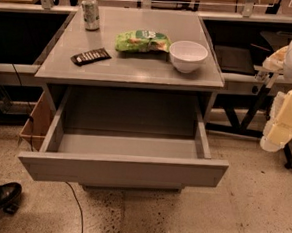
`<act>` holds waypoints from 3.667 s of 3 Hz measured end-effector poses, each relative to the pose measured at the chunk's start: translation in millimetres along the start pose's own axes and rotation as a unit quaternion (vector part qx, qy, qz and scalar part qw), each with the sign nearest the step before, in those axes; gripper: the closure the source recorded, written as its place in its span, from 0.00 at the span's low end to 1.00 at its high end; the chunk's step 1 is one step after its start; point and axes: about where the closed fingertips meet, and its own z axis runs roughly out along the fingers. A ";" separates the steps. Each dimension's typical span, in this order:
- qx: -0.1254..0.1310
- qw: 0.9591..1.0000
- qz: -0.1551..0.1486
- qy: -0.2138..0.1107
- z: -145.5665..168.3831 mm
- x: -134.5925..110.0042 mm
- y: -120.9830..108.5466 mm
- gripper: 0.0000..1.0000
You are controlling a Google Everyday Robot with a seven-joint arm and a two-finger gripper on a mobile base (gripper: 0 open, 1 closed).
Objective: Close top drawer
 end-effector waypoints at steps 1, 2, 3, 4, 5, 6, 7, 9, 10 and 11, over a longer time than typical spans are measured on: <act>0.000 1.000 0.000 0.000 0.1 0.0 0.0 0.00; 0.004 1.000 -0.004 0.014 22.4 4.0 8.2 0.00; -0.002 1.000 0.000 0.028 69.4 12.8 25.4 0.18; -0.009 0.999 -0.003 0.036 111.4 18.5 40.0 0.41; -0.026 0.999 -0.007 0.034 161.5 21.1 56.1 0.72; -0.037 0.999 -0.008 0.032 186.4 23.1 66.4 0.95; -0.059 0.998 -0.006 0.012 226.5 24.8 96.3 1.00; -0.030 0.999 0.008 -0.040 283.5 13.4 111.4 1.00; -0.020 0.999 0.008 -0.045 282.9 10.7 106.5 1.00; -0.007 0.999 0.015 -0.044 281.9 12.8 107.5 1.00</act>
Offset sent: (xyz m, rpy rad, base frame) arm -0.0105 0.0052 -0.0857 -0.1020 0.0233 0.0017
